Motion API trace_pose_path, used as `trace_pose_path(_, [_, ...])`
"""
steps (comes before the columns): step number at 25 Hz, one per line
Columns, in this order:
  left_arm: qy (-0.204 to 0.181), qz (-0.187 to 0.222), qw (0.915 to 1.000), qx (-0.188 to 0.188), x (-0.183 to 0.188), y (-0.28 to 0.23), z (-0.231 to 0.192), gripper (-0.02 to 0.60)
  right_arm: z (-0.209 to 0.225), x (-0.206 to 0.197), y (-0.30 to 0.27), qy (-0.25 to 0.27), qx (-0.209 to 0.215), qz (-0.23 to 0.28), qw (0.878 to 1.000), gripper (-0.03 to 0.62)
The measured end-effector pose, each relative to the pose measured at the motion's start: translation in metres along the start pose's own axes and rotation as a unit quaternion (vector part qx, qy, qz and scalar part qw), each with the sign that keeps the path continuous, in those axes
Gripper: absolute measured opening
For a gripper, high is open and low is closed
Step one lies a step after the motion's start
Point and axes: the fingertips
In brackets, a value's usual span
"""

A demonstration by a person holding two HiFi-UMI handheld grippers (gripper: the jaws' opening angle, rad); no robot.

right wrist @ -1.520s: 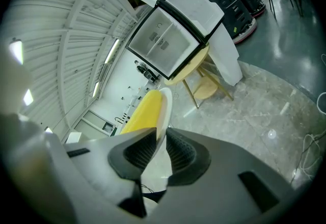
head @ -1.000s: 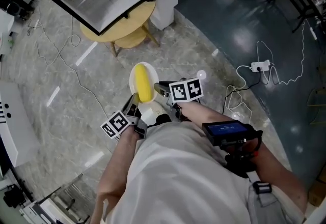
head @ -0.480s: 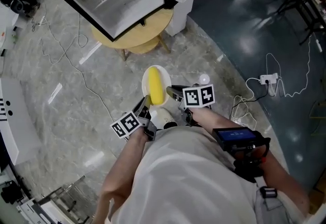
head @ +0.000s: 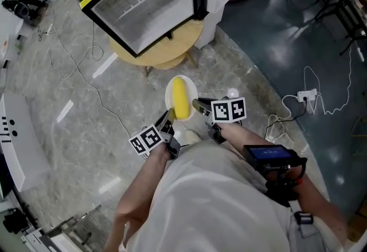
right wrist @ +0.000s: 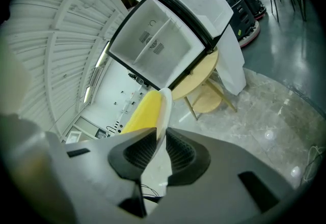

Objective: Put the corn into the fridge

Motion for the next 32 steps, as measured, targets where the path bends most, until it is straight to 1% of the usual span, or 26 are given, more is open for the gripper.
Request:
trace_pose_path(9, [-0.016, -0.009, 0.9998, 0.007, 0.026, -0.005, -0.003, 0.048, -0.008, 0.02, -0.014, -0.024, 0.012, 0.012, 1.0, 0.061])
trace_pose_path(13, [-0.012, -0.002, 0.9999, 0.009, 0.032, -0.008, -0.005, 0.048, -0.008, 0.026, -0.019, -0.024, 0.018, 0.011, 1.0, 0.061])
trace_pose_path(21, [0.005, 0.011, 0.9997, 0.02, 0.059, -0.035, -0.01, 0.048, 0.002, 0.061, -0.04, -0.013, 0.027, -0.018, 0.999, 0.061])
trace_pose_path(32, [0.024, 0.042, 0.9979, 0.044, 0.087, -0.078, -0.003, 0.048, 0.023, 0.116, -0.055, 0.008, 0.044, -0.053, 0.998, 0.061])
Point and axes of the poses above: the fingertips, and each gripper's own axes: y backward along the fingers, z to its right, x out of its top, and after that the axes turned 2 degrees about -y, right-handed
